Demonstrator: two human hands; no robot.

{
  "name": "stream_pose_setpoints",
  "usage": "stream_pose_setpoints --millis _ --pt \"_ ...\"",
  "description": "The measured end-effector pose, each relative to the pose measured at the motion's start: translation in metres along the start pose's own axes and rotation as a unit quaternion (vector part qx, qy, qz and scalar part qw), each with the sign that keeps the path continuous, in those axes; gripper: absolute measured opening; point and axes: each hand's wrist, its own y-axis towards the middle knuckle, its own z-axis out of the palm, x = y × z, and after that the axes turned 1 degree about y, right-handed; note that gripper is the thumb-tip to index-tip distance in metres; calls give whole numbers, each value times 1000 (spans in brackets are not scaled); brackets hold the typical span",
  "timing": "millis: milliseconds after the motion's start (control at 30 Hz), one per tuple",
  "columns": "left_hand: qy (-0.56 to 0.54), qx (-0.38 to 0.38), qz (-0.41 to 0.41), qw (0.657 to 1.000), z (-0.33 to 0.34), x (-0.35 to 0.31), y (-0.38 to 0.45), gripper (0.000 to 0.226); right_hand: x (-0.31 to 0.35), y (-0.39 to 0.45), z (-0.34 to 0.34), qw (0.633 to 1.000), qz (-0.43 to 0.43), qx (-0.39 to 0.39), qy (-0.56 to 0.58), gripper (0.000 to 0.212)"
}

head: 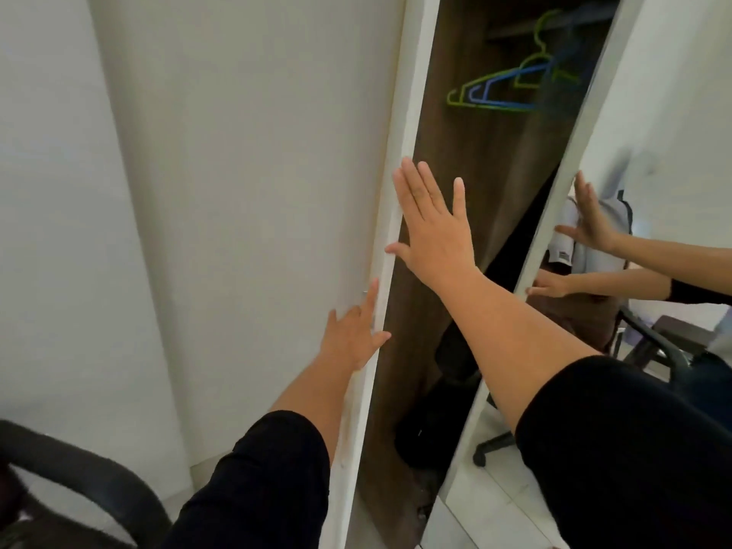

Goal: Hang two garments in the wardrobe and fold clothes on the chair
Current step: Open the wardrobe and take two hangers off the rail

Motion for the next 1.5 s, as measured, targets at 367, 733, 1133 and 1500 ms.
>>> stream_pose_setpoints --millis 367,733,1133,1500 --pt "85 -98 -11 992 -56 99 -15 115 103 65 10 988 -56 -37 140 95" --pt "134 -132 -124 974 -76 210 31 121 180 167 82 959 -119 -57 251 79" --pt "160 -155 -270 937 -83 266 116 107 219 260 163 951 -175 -53 248 75" --pt "249 -49 -272 928 -85 296 191 103 212 291 224 962 -156 28 221 64"
